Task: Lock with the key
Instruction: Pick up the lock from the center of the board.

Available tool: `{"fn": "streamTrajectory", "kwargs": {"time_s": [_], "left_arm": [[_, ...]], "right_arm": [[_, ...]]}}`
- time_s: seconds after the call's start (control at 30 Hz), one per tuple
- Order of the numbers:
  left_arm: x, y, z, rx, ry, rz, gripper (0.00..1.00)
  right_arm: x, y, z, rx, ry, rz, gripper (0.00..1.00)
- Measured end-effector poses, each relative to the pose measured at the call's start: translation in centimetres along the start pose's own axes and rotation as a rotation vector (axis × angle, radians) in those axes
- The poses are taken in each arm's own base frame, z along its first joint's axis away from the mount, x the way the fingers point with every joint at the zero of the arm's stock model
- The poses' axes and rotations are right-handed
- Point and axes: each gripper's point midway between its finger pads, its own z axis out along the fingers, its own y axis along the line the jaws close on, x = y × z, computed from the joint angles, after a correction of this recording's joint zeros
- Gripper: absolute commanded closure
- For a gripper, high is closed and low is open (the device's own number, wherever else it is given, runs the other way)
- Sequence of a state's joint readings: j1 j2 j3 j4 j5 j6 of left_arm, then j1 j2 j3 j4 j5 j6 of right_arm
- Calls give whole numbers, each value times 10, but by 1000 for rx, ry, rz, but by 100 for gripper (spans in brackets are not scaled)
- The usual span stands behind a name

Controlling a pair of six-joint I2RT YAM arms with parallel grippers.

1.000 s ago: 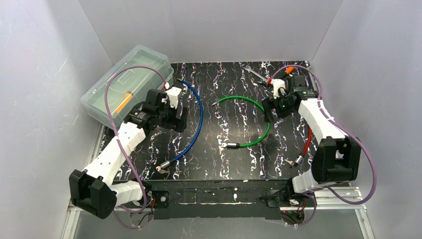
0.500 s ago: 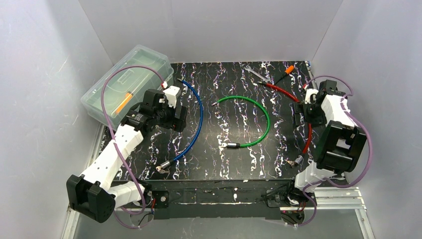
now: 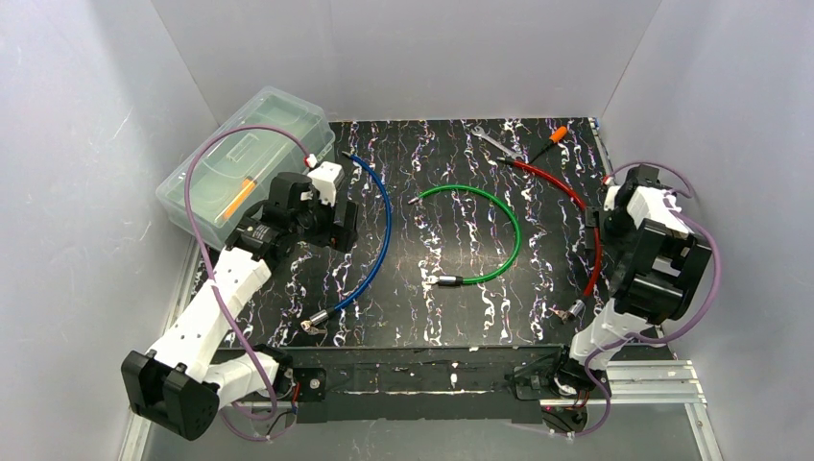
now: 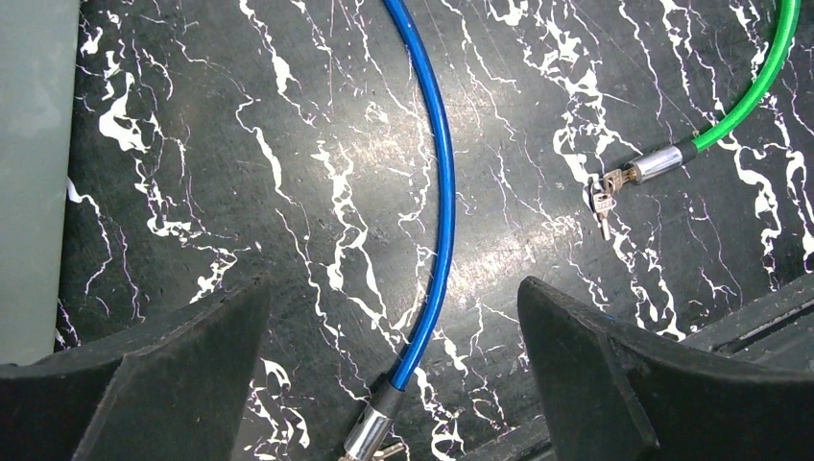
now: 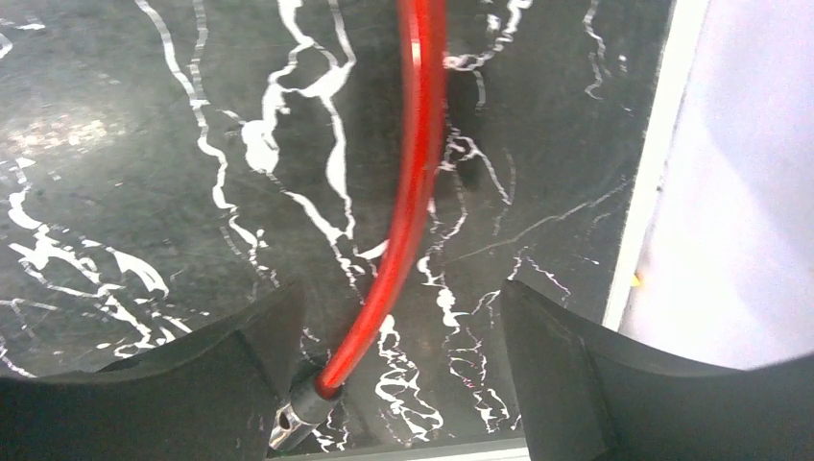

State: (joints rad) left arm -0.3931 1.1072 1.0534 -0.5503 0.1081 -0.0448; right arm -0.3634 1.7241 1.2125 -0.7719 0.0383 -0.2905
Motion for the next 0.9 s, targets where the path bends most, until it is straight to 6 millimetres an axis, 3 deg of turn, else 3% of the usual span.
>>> {"fn": "streamTrajectory", "kwargs": {"time_s": [0.17, 0.43, 0.6, 0.73, 0.9], "left_arm": [[-3, 0, -2, 1, -18, 1, 1], [-7, -1, -2, 2, -31, -4, 1], [-7, -1, -2, 2, -35, -9, 1], [-8, -1, -2, 2, -36, -12, 1], [-8, -1, -2, 2, -36, -16, 1]], "right_arm": [[4, -11, 9, 28, 17, 34, 25], [8, -1, 32, -7, 58, 95, 29], [7, 2, 37, -9, 58, 115, 40], [7, 6, 38, -13, 57, 117, 58], [6, 7, 37, -10, 51, 129, 95]]}}
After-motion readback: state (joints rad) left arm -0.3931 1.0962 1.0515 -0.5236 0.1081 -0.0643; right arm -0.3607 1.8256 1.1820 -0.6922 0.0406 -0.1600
